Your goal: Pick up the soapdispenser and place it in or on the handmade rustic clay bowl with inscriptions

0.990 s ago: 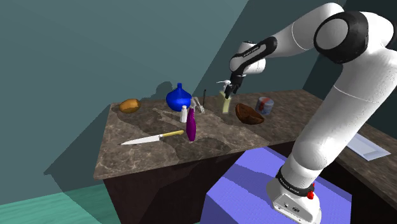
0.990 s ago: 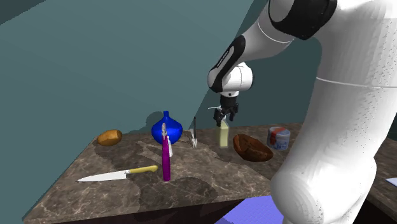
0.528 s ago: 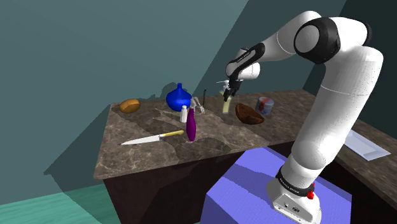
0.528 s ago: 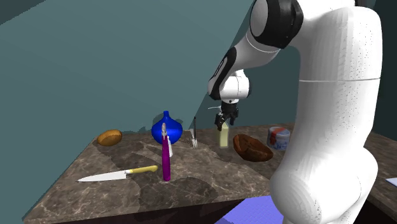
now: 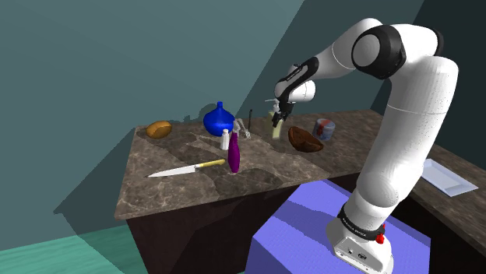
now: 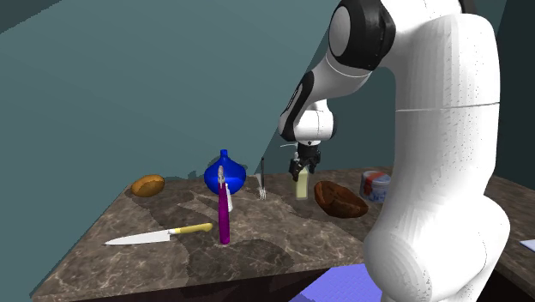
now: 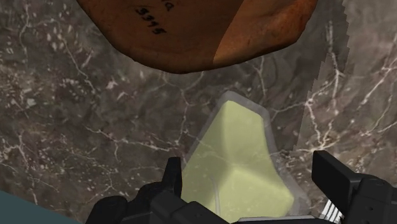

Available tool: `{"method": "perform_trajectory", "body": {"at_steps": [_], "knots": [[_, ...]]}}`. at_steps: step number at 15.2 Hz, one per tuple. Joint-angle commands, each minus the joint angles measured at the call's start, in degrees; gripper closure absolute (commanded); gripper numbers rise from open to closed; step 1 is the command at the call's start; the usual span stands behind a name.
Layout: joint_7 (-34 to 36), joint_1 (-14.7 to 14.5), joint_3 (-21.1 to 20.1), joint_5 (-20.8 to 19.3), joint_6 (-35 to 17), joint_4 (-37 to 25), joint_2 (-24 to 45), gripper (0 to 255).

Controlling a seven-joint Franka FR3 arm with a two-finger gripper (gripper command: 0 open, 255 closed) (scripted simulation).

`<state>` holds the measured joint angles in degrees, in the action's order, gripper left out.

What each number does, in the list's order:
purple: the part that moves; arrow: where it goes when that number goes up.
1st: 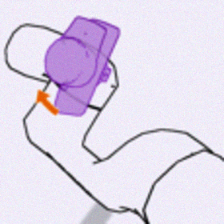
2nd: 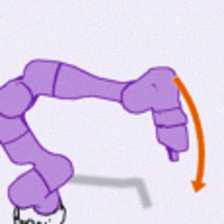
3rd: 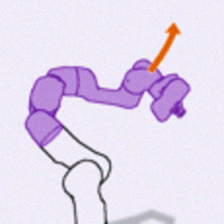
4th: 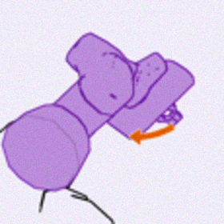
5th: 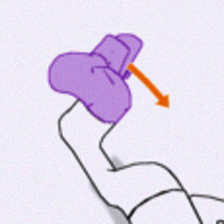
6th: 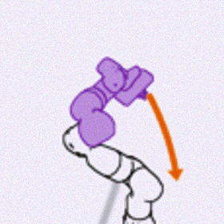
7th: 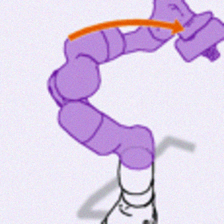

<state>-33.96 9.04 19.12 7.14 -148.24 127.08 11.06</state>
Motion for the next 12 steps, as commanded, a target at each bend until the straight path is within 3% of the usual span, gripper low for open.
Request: {"method": "perform_trajectory", "body": {"at_steps": [1,3,4,12], "knots": [[0.0,0.0,0.0,0.0,0.0,0.0,0.0,0],[0.0,0.0,0.0,0.0,0.0,0.0,0.0,0],[0.0,0.0,0.0,0.0,0.0,0.0,0.0,255],[0.0,0.0,0.0,0.0,0.0,0.0,0.0,255]]}}
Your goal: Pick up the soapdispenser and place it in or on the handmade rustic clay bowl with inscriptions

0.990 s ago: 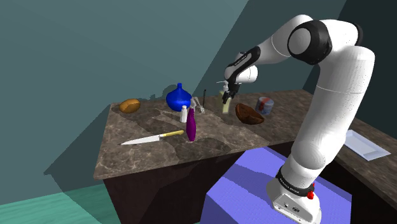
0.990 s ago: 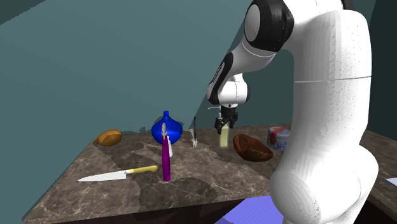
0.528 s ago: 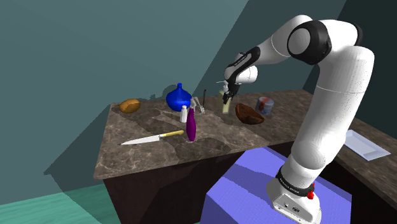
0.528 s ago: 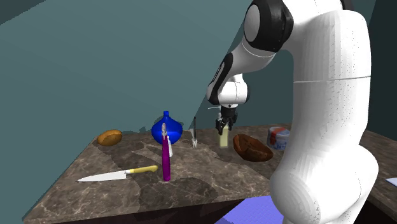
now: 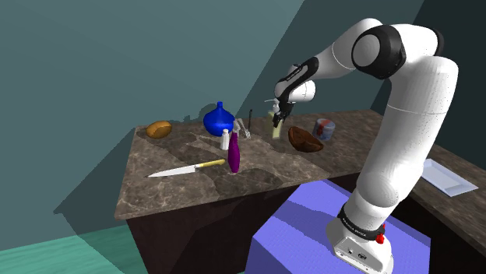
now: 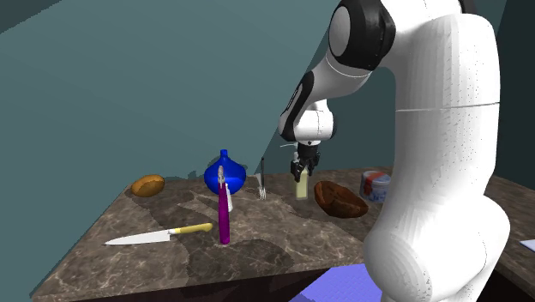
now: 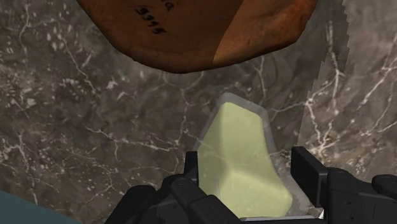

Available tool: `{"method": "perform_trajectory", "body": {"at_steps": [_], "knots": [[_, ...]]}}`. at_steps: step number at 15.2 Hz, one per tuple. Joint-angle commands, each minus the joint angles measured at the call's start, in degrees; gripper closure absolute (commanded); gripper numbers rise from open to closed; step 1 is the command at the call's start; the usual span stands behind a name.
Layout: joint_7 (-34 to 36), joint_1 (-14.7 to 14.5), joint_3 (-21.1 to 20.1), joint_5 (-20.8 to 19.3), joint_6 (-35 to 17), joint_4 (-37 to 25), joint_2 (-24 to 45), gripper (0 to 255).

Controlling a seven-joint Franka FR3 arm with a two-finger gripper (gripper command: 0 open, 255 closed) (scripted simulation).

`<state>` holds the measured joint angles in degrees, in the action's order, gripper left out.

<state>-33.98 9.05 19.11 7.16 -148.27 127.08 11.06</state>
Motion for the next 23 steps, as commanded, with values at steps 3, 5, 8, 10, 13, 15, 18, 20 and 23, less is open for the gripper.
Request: {"method": "perform_trajectory", "body": {"at_steps": [3,5,8,10,13,15,18,20,23], "knots": [[0.6,-0.2,0.3,-0.8,1.4,-0.3,-1.1,255],[1.1,-0.4,0.5,-1.5,2.8,-0.7,-2.2,255],[1.8,-0.6,0.8,-2.6,4.9,-1.4,-3.7,255],[2.3,-0.7,0.9,-3.2,6.3,-1.9,-4.7,255],[2.9,-0.8,1.0,-4.1,8.5,-2.8,-6.1,255],[3.3,-0.9,1.1,-4.6,9.9,-3.4,-7.0,255],[3.8,-0.9,1.2,-5.3,12.1,-4.5,-8.2,255],[4.0,-1.0,1.2,-5.7,13.6,-5.3,-9.0,255],[4.4,-1.0,1.2,-6.3,15.8,-6.5,-10.0,255]]}}
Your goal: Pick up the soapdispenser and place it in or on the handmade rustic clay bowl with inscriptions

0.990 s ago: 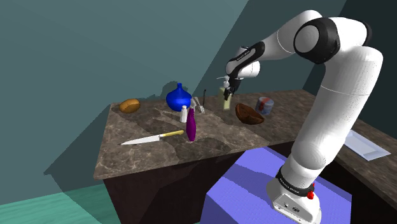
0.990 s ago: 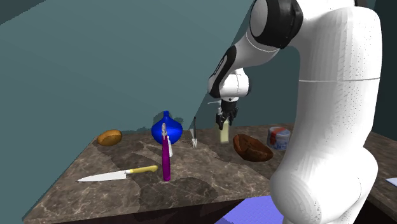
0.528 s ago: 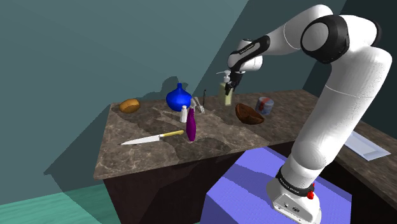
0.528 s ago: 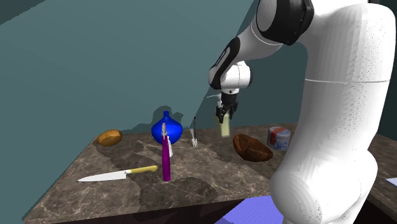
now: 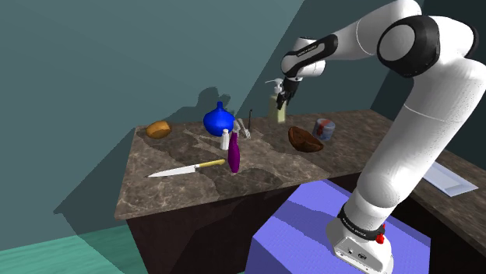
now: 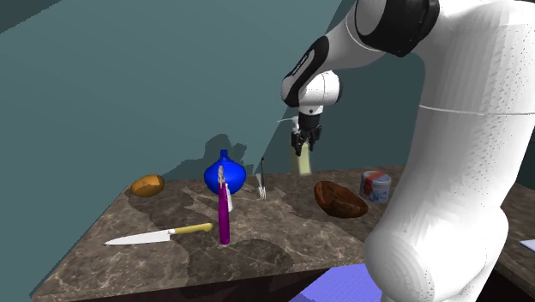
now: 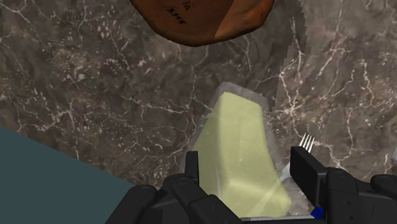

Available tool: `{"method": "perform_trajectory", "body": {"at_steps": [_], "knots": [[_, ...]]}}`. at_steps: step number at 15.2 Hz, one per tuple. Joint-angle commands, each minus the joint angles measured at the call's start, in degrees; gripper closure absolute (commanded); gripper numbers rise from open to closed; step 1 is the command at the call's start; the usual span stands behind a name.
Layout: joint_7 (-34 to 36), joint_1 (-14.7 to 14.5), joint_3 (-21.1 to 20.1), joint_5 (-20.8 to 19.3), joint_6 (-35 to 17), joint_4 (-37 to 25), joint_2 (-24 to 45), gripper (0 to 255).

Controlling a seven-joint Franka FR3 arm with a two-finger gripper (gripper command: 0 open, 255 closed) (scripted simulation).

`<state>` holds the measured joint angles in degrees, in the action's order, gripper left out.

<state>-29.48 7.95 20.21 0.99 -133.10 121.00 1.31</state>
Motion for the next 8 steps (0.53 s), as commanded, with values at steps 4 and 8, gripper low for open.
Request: {"method": "perform_trajectory", "body": {"at_steps": [4,8], "knots": [[0.4,0.0,0.0,-0.7,3.6,-2.3,-1.5,255],[0.7,0.0,0.0,-1.2,6.6,-4.3,-2.5,255]]}}
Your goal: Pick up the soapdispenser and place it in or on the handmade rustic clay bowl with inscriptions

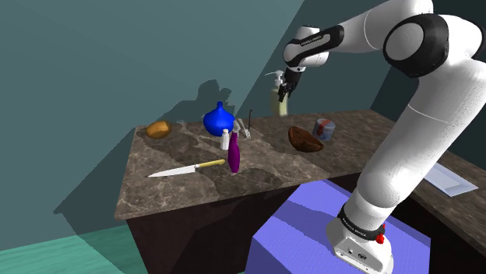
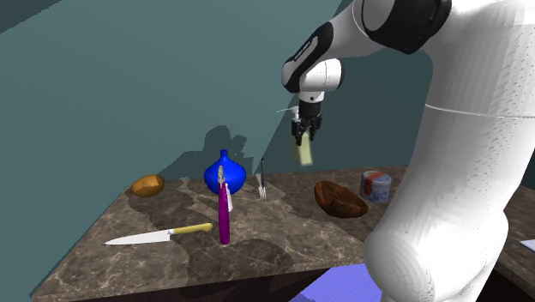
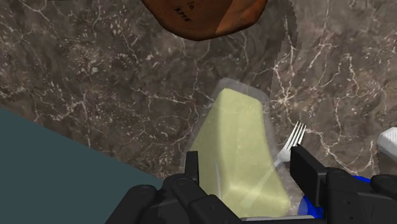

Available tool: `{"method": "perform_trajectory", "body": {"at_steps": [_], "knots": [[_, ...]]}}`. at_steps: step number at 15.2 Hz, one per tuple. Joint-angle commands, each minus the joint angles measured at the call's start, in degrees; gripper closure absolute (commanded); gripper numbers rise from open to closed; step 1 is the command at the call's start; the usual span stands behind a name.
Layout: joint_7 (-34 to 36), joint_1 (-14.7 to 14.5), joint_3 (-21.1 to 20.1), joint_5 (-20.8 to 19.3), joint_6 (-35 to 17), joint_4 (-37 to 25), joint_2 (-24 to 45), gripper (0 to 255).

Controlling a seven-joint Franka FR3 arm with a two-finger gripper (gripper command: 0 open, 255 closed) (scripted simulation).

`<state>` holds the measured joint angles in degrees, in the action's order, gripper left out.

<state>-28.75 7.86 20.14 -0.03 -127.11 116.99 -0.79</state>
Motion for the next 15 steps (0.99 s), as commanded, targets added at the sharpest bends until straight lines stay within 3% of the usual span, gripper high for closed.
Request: {"method": "perform_trajectory", "body": {"at_steps": [1,3,15], "knots": [[0.0,0.0,0.0,-0.2,1.4,-0.8,-0.6,255],[0.1,0.0,0.0,-0.4,2.4,-1.6,-0.9,255],[-3.6,6.5,3.1,-9.5,1.5,21.4,-24.3,255]]}}
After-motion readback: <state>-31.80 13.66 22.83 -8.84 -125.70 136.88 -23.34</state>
